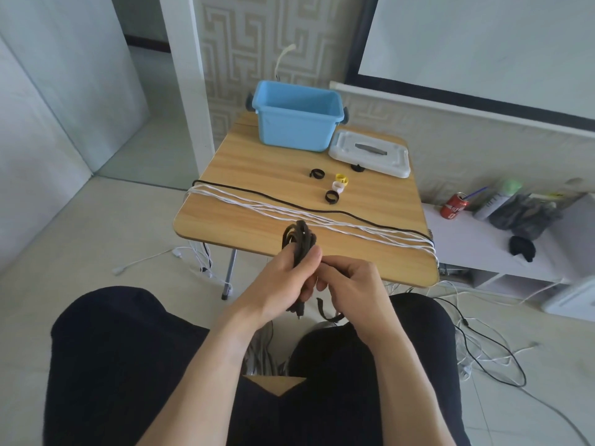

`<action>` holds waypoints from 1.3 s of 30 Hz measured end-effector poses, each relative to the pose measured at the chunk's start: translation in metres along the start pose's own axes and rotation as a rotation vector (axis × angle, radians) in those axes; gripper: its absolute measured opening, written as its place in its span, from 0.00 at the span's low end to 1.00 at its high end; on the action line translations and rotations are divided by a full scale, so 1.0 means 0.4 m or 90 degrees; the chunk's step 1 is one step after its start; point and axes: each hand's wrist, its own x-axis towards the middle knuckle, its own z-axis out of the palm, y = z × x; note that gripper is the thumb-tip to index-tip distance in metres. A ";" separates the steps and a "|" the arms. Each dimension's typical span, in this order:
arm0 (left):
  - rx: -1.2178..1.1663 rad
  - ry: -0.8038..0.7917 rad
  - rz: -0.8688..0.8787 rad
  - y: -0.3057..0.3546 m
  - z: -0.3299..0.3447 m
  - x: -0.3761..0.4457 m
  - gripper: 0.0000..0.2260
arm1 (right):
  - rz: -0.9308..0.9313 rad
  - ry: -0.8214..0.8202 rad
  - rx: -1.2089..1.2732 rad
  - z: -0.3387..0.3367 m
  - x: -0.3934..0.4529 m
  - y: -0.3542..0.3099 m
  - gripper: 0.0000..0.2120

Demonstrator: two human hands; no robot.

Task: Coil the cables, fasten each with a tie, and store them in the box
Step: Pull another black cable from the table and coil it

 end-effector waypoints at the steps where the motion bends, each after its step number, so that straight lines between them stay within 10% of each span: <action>1: -0.014 -0.002 -0.014 0.000 0.000 0.000 0.30 | 0.017 -0.018 0.021 0.003 0.002 0.002 0.13; 14: -0.216 -0.151 -0.080 -0.004 -0.024 -0.006 0.22 | 0.095 -0.176 0.177 -0.013 0.003 0.025 0.19; 25: 0.380 -0.101 -0.043 0.008 0.023 0.008 0.12 | 0.092 -0.068 0.071 0.028 0.005 0.040 0.43; 31: 0.356 -0.091 -0.087 0.002 0.024 0.004 0.12 | 0.172 -0.030 0.127 0.034 0.007 0.053 0.20; 39: 0.315 -0.028 0.007 -0.015 -0.011 0.000 0.08 | 0.224 0.019 0.197 0.038 0.010 0.058 0.19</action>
